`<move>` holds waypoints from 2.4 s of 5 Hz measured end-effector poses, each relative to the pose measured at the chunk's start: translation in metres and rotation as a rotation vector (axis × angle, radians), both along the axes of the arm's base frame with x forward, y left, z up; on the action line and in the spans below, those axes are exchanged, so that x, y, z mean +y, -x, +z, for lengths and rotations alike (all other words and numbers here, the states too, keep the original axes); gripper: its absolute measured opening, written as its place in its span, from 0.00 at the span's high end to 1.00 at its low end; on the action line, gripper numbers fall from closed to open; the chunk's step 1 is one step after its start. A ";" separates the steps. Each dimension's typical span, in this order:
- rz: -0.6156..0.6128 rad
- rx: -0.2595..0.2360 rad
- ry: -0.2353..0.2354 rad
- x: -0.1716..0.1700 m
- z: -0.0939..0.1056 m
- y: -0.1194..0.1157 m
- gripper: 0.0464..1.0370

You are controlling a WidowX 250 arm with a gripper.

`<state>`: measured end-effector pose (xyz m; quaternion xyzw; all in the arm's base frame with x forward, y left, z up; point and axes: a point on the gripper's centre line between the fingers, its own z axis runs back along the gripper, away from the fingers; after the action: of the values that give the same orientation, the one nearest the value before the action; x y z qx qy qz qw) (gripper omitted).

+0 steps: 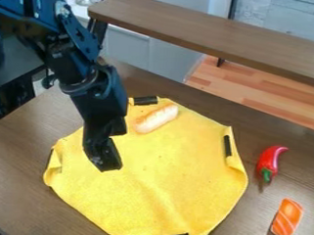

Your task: Put the sushi on the top left of the table

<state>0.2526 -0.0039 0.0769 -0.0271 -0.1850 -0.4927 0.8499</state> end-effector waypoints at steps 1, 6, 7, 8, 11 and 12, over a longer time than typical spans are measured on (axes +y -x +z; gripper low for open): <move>0.009 0.021 0.007 0.000 -0.005 0.001 0.04; 0.772 -0.101 0.111 0.019 -0.036 -0.123 0.04; 0.806 -0.117 0.088 0.018 -0.048 -0.130 0.04; 0.827 -0.129 0.067 0.021 -0.056 -0.148 0.04; 0.770 -0.061 0.022 0.035 -0.090 -0.183 0.04; 0.761 -0.048 0.010 0.039 -0.096 -0.191 0.09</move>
<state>0.4435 0.0356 -0.0188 0.0510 -0.2039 -0.1414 0.9674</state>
